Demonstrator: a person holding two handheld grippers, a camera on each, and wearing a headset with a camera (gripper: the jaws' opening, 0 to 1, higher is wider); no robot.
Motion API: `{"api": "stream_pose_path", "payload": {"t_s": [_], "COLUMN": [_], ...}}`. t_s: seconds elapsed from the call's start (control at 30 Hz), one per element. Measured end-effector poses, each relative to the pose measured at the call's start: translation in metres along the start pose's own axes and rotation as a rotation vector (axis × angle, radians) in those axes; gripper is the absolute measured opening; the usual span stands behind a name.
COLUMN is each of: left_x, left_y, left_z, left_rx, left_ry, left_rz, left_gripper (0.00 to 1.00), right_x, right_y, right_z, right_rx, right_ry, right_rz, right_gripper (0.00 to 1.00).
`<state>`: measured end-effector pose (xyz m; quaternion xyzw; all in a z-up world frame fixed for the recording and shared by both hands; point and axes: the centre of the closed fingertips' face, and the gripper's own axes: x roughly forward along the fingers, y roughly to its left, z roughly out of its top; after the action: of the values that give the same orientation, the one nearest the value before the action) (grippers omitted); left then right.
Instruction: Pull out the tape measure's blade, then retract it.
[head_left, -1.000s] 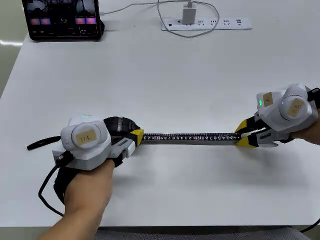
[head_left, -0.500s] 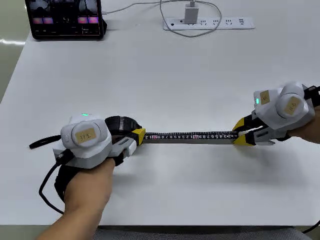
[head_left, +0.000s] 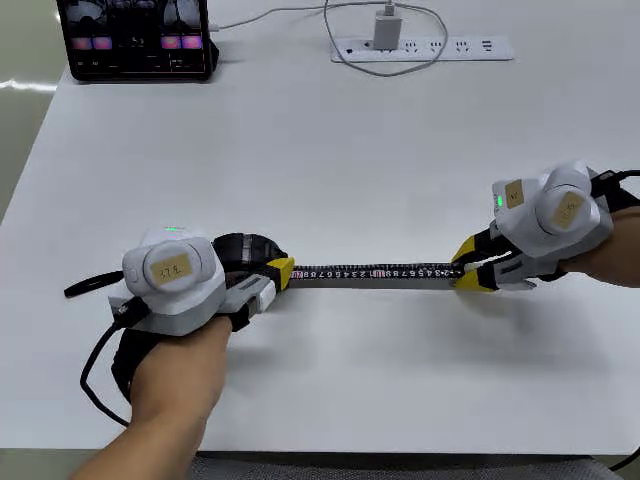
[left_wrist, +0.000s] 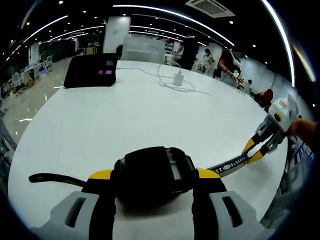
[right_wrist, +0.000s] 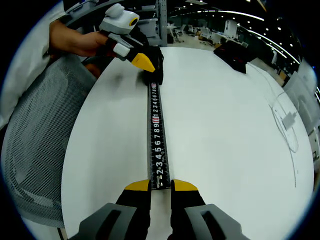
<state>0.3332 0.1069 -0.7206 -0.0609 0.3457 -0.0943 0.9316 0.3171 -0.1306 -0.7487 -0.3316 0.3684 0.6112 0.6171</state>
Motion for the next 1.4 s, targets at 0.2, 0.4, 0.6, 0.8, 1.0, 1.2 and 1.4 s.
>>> {"api": "stream_pose_path", "payload": {"t_s": [0.2,0.4,0.6,0.8,1.0,1.2,1.4], "left_x": [0.001,0.002,0.002,0.002,0.002,0.002,0.002], "left_y": [0.000,0.001,0.001,0.000,0.000,0.000,0.000], "left_z": [0.000,0.000,-0.001,0.000,0.000,-0.001,-0.001], "left_rx": [-0.004,-0.009,-0.015,-0.015,-0.021,-0.025,-0.032], "left_ry": [0.001,0.000,-0.002,-0.001,-0.001,-0.002,-0.001], "left_rz": [-0.001,-0.004,-0.007,-0.010,-0.011,-0.013,-0.017], "left_gripper": [0.57,0.57,0.57,0.57,0.57,0.57,0.57], "right_x": [0.002,0.005,0.008,0.011,0.015,0.019,0.024], "right_y": [-0.001,-0.002,-0.003,-0.004,-0.005,-0.007,-0.005], "right_z": [0.004,0.008,0.013,0.020,0.026,0.031,0.036], "right_rx": [-0.003,-0.002,-0.003,-0.007,-0.016,-0.012,-0.006], "right_ry": [-0.005,-0.010,-0.013,-0.021,-0.025,-0.031,-0.040], "right_rz": [0.004,0.007,0.010,0.016,0.020,0.026,0.034], "right_gripper": [0.11,0.11,0.11,0.11,0.11,0.11,0.11]}}
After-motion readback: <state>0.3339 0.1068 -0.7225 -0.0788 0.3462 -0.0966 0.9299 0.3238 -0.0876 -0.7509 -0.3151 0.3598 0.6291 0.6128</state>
